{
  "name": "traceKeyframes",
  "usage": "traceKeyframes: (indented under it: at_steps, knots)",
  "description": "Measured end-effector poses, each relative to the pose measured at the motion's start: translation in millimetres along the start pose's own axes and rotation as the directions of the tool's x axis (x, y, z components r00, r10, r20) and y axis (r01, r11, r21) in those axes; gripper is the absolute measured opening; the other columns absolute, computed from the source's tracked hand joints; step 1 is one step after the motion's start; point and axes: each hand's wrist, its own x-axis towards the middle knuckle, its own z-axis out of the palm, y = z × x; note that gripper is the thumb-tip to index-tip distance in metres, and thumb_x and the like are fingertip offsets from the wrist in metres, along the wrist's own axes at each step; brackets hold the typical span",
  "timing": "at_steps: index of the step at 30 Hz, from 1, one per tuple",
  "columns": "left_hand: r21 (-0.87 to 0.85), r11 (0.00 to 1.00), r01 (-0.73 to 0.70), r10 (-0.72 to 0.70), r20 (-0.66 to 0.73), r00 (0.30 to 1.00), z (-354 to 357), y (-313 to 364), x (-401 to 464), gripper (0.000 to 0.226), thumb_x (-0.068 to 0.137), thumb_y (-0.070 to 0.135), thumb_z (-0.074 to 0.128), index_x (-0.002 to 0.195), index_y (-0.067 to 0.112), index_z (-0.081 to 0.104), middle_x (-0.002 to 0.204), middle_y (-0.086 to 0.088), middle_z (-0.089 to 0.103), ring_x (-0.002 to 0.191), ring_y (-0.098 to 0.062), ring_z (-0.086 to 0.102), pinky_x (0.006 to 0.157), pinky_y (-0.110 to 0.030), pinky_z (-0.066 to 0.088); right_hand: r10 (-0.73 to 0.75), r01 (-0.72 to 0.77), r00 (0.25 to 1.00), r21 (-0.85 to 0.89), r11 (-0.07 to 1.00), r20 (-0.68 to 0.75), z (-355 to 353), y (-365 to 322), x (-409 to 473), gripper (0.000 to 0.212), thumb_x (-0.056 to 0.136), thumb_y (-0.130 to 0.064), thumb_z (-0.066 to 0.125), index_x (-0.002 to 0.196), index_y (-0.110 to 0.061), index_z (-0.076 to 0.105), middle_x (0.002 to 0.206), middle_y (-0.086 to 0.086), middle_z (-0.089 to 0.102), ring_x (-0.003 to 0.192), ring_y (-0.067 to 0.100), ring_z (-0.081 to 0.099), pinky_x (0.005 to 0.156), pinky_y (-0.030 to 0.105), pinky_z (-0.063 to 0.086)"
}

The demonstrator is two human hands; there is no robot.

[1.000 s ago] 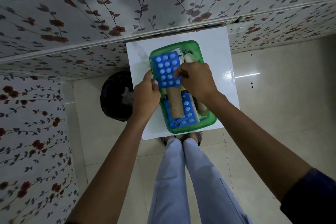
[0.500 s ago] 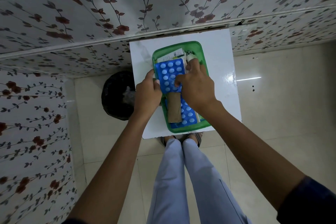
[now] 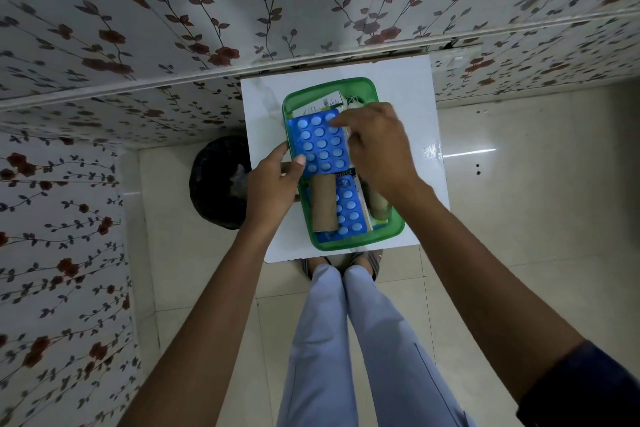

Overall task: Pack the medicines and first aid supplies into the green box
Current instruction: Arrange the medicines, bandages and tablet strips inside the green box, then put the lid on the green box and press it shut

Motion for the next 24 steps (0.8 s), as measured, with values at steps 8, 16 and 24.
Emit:
traceKeyframes:
  at_steps: [8, 16, 24]
  knots:
    - [0.116, 0.993, 0.031, -0.032, 0.011, 0.999, 9.5, -5.3, 1.6, 0.028, 0.093, 0.027, 0.042, 0.113, 0.01, 0.053, 0.113, -0.016, 0.064, 0.103, -0.033, 0.062, 0.082, -0.052, 0.055, 0.591, -0.599, 0.798, 0.038, 0.8, 0.116, -21.6, 82.2, -13.8, 0.035, 0.082, -0.014, 0.056, 0.116, -0.022, 0.062, 0.117, 0.005, 0.066, 0.105, 0.022, 0.061, 0.089, 0.025, 0.044]
    - [0.209, 0.975, -0.079, 0.098, -0.081, 0.992, -6.6, -9.1, -0.9, 0.024, 0.092, 0.016, 0.044, 0.097, -0.001, 0.06, 0.09, -0.018, 0.067, 0.081, -0.03, 0.063, 0.072, -0.036, 0.052, 0.549, -0.53, 0.767, -0.154, 0.834, 0.332, 6.5, 81.3, -17.3, 0.025, 0.084, -0.016, 0.052, 0.107, -0.014, 0.062, 0.118, 0.011, 0.064, 0.108, 0.031, 0.056, 0.077, 0.024, 0.037]
    - [0.152, 0.987, -0.059, 0.086, -0.179, 0.98, -55.1, -16.9, -5.3, 0.032, 0.083, 0.03, 0.044, 0.096, 0.009, 0.063, 0.09, -0.027, 0.068, 0.083, -0.042, 0.064, 0.077, -0.056, 0.054, 0.497, -0.464, 0.819, -0.178, 0.868, 0.286, 22.5, 66.2, -17.6, 0.023, 0.084, -0.011, 0.055, 0.105, -0.003, 0.059, 0.104, 0.02, 0.065, 0.091, 0.035, 0.06, 0.066, 0.028, 0.041]
